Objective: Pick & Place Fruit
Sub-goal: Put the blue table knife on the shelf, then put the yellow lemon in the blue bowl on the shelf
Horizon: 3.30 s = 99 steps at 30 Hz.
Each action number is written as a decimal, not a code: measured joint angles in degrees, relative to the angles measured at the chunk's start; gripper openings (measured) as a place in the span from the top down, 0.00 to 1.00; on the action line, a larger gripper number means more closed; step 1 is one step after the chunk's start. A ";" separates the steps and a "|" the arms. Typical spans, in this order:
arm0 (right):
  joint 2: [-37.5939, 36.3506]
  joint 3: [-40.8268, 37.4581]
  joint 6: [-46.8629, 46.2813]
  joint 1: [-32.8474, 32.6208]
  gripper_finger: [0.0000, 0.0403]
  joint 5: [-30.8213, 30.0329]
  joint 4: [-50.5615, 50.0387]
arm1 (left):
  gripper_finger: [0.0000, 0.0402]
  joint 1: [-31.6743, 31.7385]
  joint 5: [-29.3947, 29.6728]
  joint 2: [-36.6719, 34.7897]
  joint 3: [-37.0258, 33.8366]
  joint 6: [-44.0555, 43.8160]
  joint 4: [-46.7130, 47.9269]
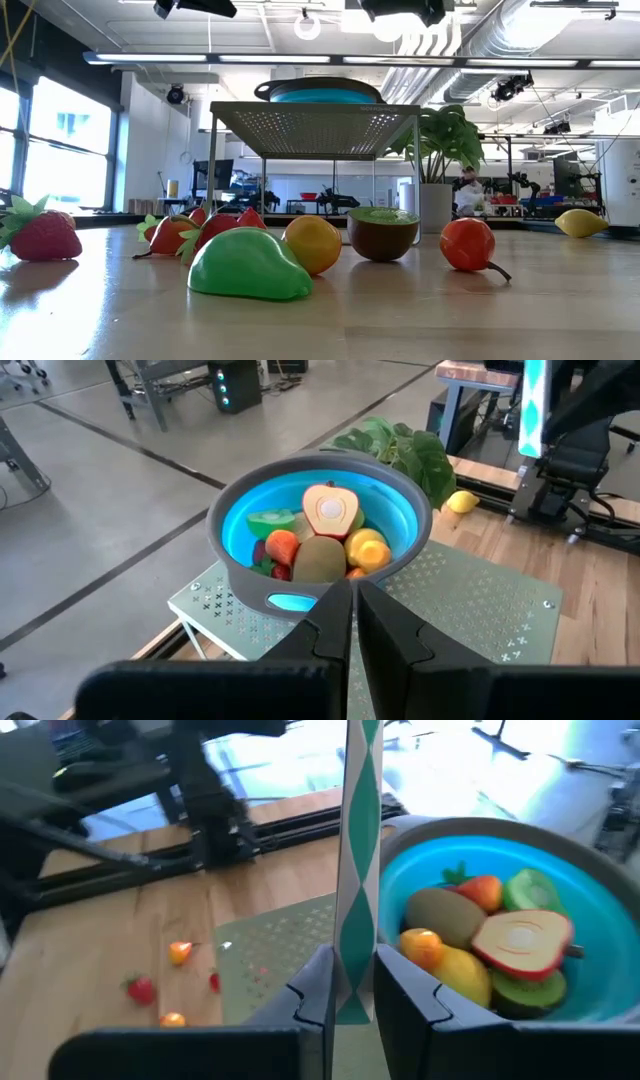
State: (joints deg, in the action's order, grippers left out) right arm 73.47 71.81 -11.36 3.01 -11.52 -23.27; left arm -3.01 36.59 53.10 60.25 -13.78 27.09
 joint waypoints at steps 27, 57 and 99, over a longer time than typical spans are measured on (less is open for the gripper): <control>20.57 22.96 12.65 -5.31 0.90 -0.79 -42.39 | 0.97 -0.04 -4.60 -2.41 0.00 -1.70 -0.48; 30.69 23.17 23.57 -2.51 0.82 -7.88 -44.97 | 0.97 -0.02 -4.67 -3.10 0.00 -1.51 3.08; 11.47 30.57 -27.38 -11.98 0.78 5.67 -64.77 | 0.97 -0.02 -4.65 -3.08 0.00 -1.51 3.06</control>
State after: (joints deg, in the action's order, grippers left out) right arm 84.94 102.39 -38.74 -8.98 -5.85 -88.04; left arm -3.02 31.94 50.02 60.25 -15.29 30.15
